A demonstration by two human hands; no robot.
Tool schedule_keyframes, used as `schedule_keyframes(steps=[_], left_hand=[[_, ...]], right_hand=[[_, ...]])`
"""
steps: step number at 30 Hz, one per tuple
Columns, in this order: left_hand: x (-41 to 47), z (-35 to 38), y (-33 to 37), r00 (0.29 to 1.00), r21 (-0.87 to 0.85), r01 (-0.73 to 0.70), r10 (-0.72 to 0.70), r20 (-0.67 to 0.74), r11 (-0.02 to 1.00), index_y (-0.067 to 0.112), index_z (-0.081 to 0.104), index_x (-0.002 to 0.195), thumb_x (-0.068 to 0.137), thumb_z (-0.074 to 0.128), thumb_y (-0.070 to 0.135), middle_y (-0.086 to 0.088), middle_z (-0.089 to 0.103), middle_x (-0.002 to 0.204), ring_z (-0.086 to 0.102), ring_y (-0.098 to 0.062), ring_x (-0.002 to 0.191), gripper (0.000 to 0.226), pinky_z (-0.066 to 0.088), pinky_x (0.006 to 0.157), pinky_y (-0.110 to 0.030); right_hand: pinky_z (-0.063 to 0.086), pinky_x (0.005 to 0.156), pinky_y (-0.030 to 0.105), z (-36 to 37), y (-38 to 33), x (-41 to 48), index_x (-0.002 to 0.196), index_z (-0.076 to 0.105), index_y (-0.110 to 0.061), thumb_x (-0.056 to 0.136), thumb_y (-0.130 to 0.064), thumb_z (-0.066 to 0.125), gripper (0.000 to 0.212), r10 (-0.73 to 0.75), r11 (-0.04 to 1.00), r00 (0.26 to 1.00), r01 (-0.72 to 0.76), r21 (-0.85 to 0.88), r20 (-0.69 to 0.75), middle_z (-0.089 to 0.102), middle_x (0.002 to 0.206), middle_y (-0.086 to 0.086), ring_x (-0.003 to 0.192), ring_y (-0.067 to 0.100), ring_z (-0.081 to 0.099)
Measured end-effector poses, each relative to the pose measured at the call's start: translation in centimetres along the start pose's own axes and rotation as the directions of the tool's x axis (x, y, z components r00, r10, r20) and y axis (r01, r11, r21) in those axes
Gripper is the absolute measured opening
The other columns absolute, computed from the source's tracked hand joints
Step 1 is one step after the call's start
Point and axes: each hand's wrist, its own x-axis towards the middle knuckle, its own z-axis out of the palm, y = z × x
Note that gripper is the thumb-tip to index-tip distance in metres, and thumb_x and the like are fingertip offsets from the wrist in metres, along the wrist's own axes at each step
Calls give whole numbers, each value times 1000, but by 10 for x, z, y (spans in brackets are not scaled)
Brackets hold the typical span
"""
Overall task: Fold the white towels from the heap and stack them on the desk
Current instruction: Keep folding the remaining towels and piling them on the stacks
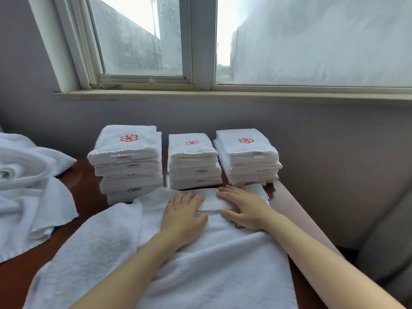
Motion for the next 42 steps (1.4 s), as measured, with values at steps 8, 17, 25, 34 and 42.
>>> schedule_keyframes(steps=[8, 17, 25, 34, 42], left_hand=[[14, -3, -16, 984, -181, -21, -11, -177, 983, 44, 65, 120, 90, 55, 44, 18, 55, 128, 40, -8, 124, 32, 25, 104, -30], [18, -23, -10, 923, -384, -96, -62, -379, 918, 21, 75, 103, 97, 60, 29, 4, 70, 103, 61, -19, 101, 18, 48, 86, -36], [8, -79, -3, 772, -248, -358, 136, -620, 900, 6, 71, 94, 97, 60, 16, 3, 54, 83, 55, -21, 74, 15, 41, 66, -31], [-25, -83, -25, 850, -238, -451, 332, -409, 860, 11, 71, 91, 93, 66, 17, 2, 53, 88, 55, -18, 72, 8, 49, 69, -37], [-34, -58, 1, 951, 57, -309, 308, 16, 949, 35, 68, 108, 96, 42, 56, 16, 60, 112, 54, -7, 101, 36, 45, 83, -30]], right_hand=[[46, 97, 27, -4, 6, 5, 130, 61, -24, 86, -35, 62, 46, -36, 999, 982, 40, 20, -186, 61, 131, -10, 124, 7, 52], [47, 67, 32, -30, 4, -9, 95, 76, -16, 89, -10, 63, 16, 135, 986, 815, -165, -3, -564, 73, 86, 2, 87, 25, 67], [47, 79, 32, -89, -32, -18, 102, 74, -20, 95, -16, 56, 20, 108, 988, 764, -154, -17, -636, 74, 98, -3, 98, 22, 66], [53, 77, 34, -98, -60, -63, 104, 74, -30, 91, -21, 59, 21, 155, 986, 891, -168, 6, -426, 73, 90, -10, 87, 16, 65], [49, 97, 35, -65, -70, -85, 114, 70, -27, 90, -33, 47, 34, 358, 920, 933, -357, 165, 24, 69, 118, -12, 111, 10, 62]])
